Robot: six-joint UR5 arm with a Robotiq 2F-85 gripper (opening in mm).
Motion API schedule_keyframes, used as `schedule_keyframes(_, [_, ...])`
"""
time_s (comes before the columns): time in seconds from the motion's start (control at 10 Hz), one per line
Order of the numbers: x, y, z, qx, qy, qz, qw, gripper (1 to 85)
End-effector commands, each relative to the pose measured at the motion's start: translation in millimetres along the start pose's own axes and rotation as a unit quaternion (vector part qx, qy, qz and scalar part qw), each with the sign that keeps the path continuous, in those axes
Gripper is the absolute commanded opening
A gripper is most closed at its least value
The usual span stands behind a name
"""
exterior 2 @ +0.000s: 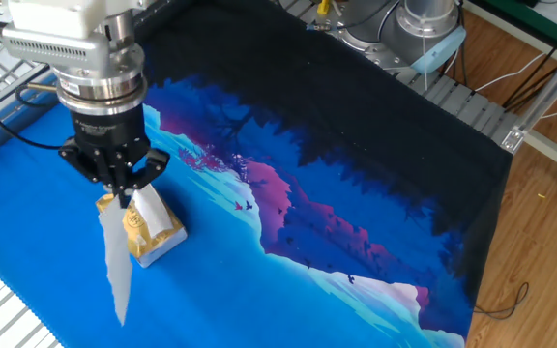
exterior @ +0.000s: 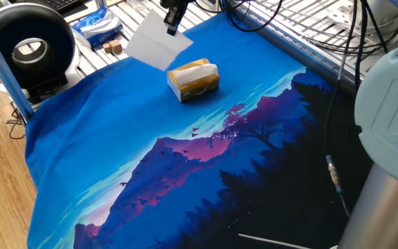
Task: Pull out a napkin
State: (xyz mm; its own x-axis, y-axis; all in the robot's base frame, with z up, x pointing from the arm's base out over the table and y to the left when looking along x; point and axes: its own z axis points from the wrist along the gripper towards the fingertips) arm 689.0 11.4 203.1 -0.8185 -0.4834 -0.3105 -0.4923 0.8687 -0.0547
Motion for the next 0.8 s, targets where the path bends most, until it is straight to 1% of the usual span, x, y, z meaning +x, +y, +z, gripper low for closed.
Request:
schedule_keyframes(0.0, [-15.1,1.2,4.9,-0.005,-0.024,0.014,0.9996,1.7])
schedule_keyframes(0.1, [-15.3,3.1,6.1,-0.009,-0.024,0.008,0.9996,10.0])
schedule_keyframes(0.2, [-15.4,2.8,6.7,-0.008,-0.024,0.0,0.9997,19.0])
schedule_keyframes(0.3, [-13.0,-6.6,7.4,0.008,-0.019,-0.017,0.9996,28.0])
schedule_keyframes(0.4, [-8.4,-16.6,8.0,0.024,-0.011,-0.039,0.9989,51.0])
schedule_keyframes(0.5, [-11.4,-14.4,8.5,0.019,-0.016,-0.036,0.999,57.3])
schedule_keyframes(0.6, [-13.7,-15.9,8.6,0.021,-0.021,-0.04,0.9988,66.7])
schedule_keyframes(0.7, [-15.9,-17.0,8.2,0.019,-0.026,-0.059,0.9977,83.7])
